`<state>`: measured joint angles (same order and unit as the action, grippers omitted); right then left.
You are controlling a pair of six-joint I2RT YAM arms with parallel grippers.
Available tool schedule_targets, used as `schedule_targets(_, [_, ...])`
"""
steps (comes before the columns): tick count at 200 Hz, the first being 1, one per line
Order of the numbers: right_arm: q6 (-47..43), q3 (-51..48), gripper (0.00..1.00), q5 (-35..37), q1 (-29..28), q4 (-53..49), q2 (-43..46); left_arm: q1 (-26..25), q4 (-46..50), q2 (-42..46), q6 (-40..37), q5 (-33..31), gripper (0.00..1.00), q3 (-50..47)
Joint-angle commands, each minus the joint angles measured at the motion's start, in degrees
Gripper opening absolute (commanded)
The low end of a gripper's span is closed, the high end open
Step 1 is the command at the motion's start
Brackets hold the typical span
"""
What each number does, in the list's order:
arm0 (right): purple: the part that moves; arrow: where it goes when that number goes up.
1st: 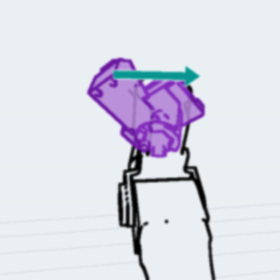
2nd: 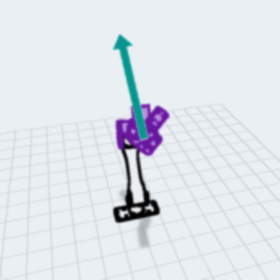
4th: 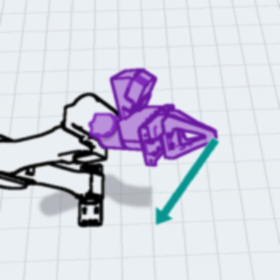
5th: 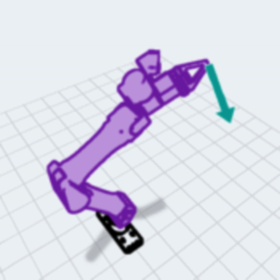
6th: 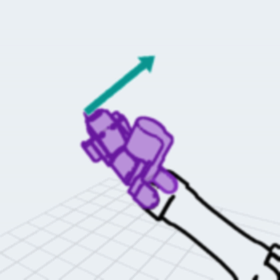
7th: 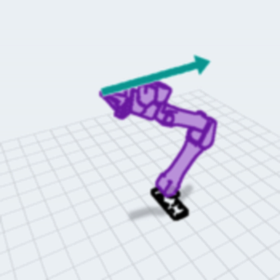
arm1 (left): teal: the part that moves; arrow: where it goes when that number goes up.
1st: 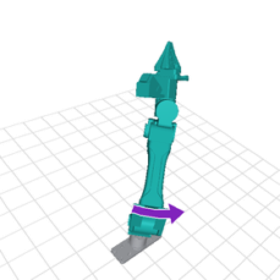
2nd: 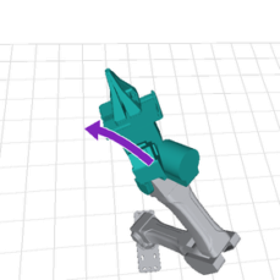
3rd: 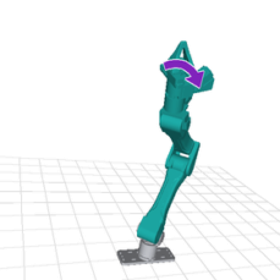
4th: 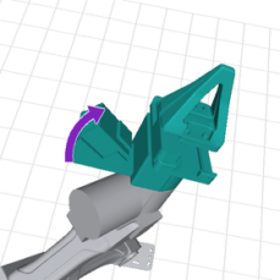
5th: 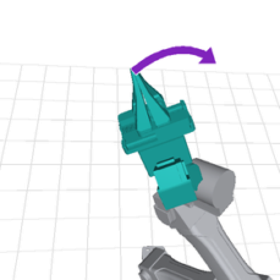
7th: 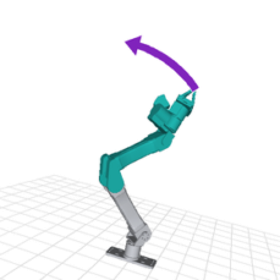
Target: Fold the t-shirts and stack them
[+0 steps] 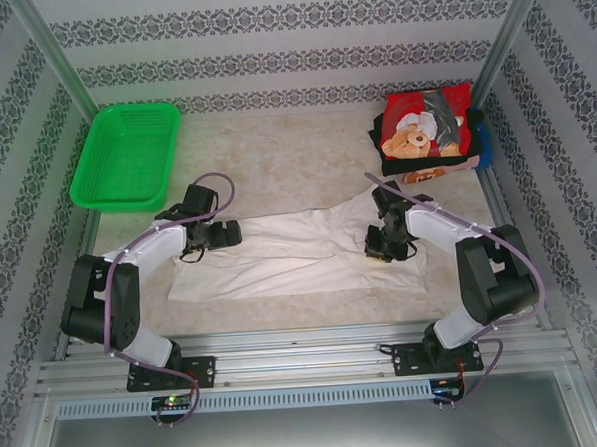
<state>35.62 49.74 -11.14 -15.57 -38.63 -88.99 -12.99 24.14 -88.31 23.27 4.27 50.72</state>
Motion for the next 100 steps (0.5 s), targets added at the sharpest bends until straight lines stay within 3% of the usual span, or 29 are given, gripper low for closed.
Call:
schedule_targets(1, [2.15,-1.82,0.10,0.26,-0.51,-1.02,1.67,0.76,-0.22,-0.98,0.72,-0.41,1.00,-0.27])
schedule_targets(15, [3.06,-1.70,0.11,0.24,-0.60,-0.91,3.08,0.85,-0.15,-0.92,0.58,-0.18,1.00,-0.28])
schedule_targets(50, [8.20,-2.08,0.31,-3.66,-0.61,3.69,8.10,0.86,-3.05,1.68,-1.03,2.86,1.00,-1.82])
schedule_targets(100, [14.31,-2.61,0.31,-6.10,-2.31,7.41,4.25,0.70,-9.95,9.59,-2.18,8.97,1.00,-4.91])
